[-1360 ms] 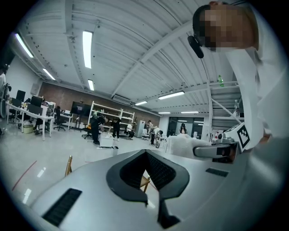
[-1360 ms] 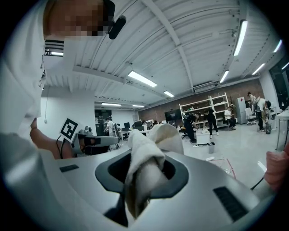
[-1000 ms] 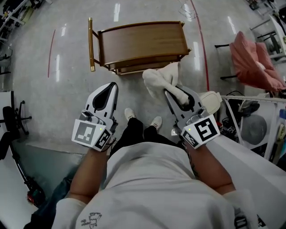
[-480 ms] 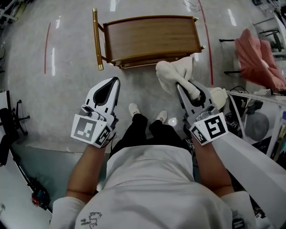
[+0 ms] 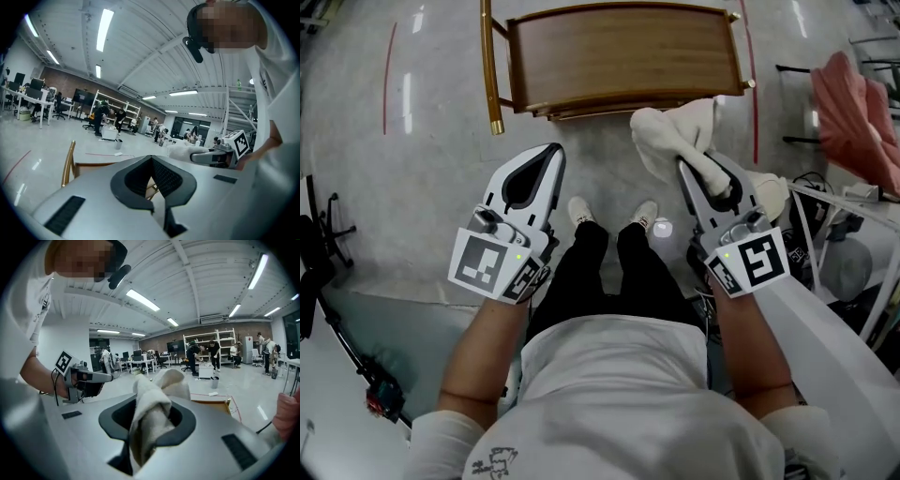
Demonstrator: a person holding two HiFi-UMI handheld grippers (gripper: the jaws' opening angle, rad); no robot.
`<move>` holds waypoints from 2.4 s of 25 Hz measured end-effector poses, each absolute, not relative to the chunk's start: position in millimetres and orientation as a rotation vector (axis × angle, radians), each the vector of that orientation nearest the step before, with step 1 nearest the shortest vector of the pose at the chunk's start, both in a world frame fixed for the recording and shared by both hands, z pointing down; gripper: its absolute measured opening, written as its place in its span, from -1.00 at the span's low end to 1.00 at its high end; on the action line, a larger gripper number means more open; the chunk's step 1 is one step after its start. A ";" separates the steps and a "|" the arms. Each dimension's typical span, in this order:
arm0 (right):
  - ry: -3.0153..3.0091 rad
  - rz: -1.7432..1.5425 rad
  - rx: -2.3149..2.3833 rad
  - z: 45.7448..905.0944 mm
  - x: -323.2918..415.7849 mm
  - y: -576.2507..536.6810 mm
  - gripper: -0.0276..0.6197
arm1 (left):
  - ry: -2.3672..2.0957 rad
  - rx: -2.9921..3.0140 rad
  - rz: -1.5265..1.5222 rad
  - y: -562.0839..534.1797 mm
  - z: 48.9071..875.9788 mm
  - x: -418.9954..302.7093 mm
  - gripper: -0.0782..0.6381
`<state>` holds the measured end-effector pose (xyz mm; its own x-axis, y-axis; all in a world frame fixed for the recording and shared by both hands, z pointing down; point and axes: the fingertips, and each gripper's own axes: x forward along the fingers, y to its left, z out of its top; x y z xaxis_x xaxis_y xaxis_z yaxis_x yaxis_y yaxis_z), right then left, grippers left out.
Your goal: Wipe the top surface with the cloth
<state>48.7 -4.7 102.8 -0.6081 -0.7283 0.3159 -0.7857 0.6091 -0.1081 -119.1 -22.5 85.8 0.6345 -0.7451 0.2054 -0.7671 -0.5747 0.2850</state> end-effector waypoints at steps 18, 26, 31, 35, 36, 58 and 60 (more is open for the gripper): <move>-2.586 0.393 1.198 320.3 98.6 -45.3 -0.64 | -1.151 2.505 -0.026 -68.9 271.4 -59.2 -0.76; -2.585 0.342 1.212 417.6 120.2 -79.9 -0.64 | -1.143 2.538 -0.036 -96.8 366.0 -45.7 -0.76; -2.591 0.297 1.259 464.2 131.9 -101.0 -0.64 | -1.134 2.590 -0.041 -113.8 412.3 -39.2 -0.76; -2.596 0.264 1.257 489.8 136.5 -111.1 -0.64 | -1.156 2.609 -0.052 -121.8 445.5 -38.5 -0.76; -2.595 0.261 1.263 494.8 137.8 -113.9 -0.64 | -1.163 2.612 -0.059 -124.6 452.4 -39.1 -0.76; -2.576 0.150 1.197 570.8 50.9 -197.9 -0.64 | -1.384 2.608 -0.069 -133.8 510.4 -57.7 -0.76; -2.543 0.147 1.194 580.1 44.1 -207.6 -0.64 | -1.411 2.604 -0.070 -135.8 504.1 -63.4 -0.76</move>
<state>44.1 -207.6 580.1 -0.5957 -0.7300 0.3350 -0.7639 0.6438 0.0448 -63.4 -135.8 504.1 0.5490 -0.8347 0.0439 -0.8263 -0.5341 0.1788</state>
